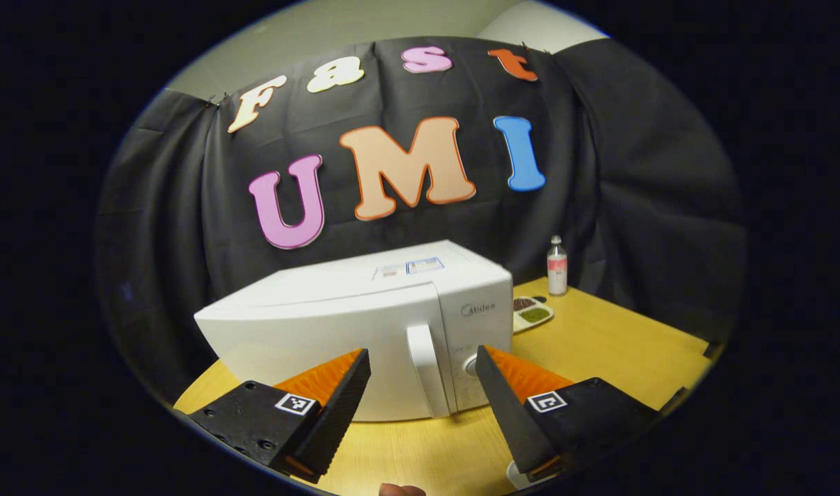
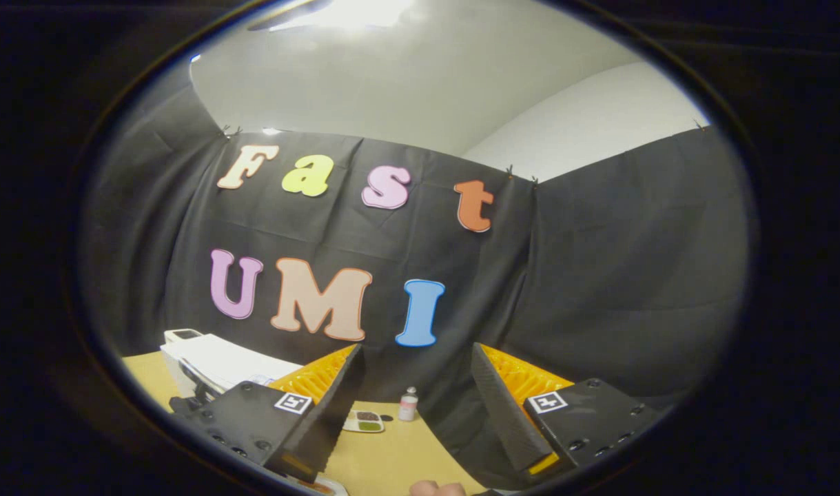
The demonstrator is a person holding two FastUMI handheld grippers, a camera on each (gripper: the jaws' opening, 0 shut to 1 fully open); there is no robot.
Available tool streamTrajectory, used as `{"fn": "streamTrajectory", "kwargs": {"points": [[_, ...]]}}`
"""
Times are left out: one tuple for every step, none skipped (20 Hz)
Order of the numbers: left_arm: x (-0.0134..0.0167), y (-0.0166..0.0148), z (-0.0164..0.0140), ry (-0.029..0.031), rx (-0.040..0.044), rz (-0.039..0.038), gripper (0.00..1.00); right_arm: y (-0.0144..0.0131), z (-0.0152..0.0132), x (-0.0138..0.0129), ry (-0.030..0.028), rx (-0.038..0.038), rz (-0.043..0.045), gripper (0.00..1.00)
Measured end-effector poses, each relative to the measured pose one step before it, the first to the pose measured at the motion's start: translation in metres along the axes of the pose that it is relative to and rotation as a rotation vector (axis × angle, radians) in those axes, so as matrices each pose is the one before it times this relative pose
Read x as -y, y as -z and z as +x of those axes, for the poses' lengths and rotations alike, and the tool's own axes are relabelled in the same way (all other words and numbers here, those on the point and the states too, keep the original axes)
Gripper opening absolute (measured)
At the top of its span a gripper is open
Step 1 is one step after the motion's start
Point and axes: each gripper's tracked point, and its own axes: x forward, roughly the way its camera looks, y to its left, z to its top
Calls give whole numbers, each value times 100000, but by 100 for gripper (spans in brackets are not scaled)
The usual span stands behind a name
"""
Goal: Open the microwave oven with the left hand, put the food in, and close the microwave oven.
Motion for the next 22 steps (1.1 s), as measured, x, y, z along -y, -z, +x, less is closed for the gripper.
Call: {"fn": "streamTrajectory", "kwargs": {"points": [[59, 818, 716, 229, -2166, -53, 96, -294, -65, 285, 927, 808, -9, 96], [-4, 389, 701, 220, -1181, -932, 96, -278, -87, 413, 1000, 849, -178, 97], [28, 260, 533, 77, -831, -1063, 96, -255, -85, 391, 1104, 564, -434, 96], [-99, -20, 632, -368, -178, -714, 96, 54, -121, 486, 1018, 278, -397, 96], [-41, 52, 458, -427, 143, -300, 96, -36, -116, 315, 955, -362, -46, 96], [-55, 45, 497, -404, -447, 60, 96, -13, -183, 310, 382, -358, 580, 96], [297, 207, 507, 178, -232, 252, 96, -193, -207, 204, 370, 95, 946, 96], [232, 38, 268, 348, -413, 396, 96, -191, 65, 330, 642, 191, 766, 96], [169, 17, 218, 357, 18, 184, 96, -148, 40, 297, 782, 279, 324, 96], [159, -118, 175, 157, 145, -550, 96, 16, -10, 181, 449, 133, -39, 96], [75, -25, 15, -78, 9, -843, 95, 8, -86, 134, 310, -43, -271, 96], [1, 211, 125, -366, -620, -848, 95, 78, -170, 108, 112, -174, -336, 96], [15, 251, -26, -178, -799, -812, 95, 72, 14, -42, -6, -172, -271, 96], [152, 216, 175, 106, -821, -706, 94, 160, 41, 30, -57, -320, -194, 97], [-71, -150, 28, -239, -3, -473, 89, 32, 55, 13, -137, -170, 14, 97], [91, -14, 22, 498, -530, -652, 87, 64, 41, -62, -230, -199, -3, 96], [9, 117, 138, -721, -521, -37, 72, -18, 24, 5, -180, 12, 18, 96], [-519, 351, -290, -1388, -1163, 988, 66, 78, 16, 46, -146, -70, -31, 97], [-191, -80, 597, -842, 470, -236, 29, -19, -16, 44, -241, -92, -44, 97], [260, -151, -285, 568, 686, -1131, 31, 61, 70, 10, -190, 123, 160, 97], [112, 30, -70, 754, -34, -2515, 26, -57, -10, -56, -340, 47, 130, 97], [-28, -148, 40, 462, 766, -2821, 23, 41, -79, 107, -109, 12, 41, 97]]}}
